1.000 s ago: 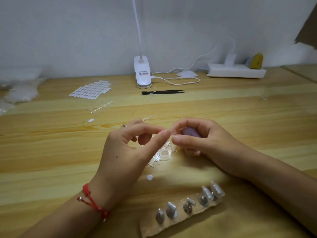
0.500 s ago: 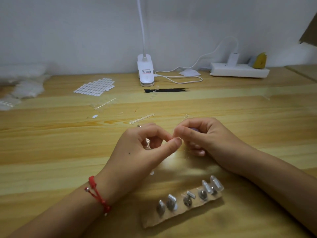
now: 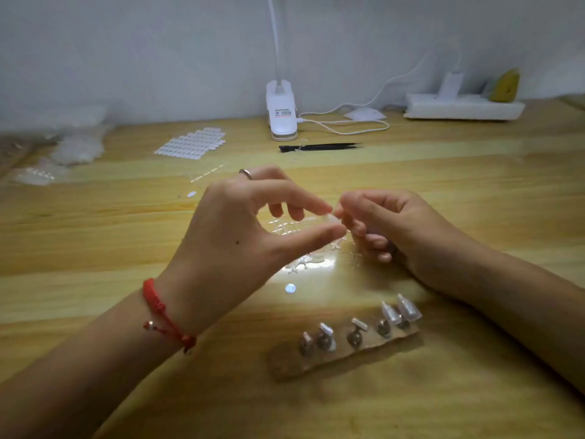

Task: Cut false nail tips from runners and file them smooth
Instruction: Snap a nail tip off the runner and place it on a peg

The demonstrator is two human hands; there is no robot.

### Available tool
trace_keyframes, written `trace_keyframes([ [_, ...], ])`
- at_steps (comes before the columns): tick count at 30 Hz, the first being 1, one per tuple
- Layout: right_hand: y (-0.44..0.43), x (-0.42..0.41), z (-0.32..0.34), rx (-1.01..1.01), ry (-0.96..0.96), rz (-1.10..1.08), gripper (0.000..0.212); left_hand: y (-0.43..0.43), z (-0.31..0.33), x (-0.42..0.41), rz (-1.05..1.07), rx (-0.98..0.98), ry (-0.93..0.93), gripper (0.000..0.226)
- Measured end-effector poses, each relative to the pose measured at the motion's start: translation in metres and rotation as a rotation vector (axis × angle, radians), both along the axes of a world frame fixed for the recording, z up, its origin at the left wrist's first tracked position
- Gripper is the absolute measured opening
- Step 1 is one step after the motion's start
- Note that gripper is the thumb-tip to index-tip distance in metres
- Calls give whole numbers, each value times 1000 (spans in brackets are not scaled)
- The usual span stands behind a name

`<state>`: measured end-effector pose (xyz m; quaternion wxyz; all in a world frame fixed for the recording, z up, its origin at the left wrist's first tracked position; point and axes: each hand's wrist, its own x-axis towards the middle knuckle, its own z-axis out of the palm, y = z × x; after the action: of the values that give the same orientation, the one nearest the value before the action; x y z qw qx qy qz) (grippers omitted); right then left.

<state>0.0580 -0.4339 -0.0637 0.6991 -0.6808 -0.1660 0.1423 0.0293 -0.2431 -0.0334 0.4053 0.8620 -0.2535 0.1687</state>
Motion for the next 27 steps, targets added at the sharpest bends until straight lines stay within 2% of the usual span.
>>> trace_keyframes([
  [3,-1,2,-1,53,52,-38,23,0,4,-18,-37,-24,99,20],
  [7,-1,1,-2,48,36,-49,18,-8,-1,-42,-135,107,105,18],
  [13,-2,2,-1,77,60,-56,14,-14,-10,-50,-28,249,13,20],
  [27,-2,3,-2,80,60,-66,14,-14,-16,-51,52,327,28,26],
])
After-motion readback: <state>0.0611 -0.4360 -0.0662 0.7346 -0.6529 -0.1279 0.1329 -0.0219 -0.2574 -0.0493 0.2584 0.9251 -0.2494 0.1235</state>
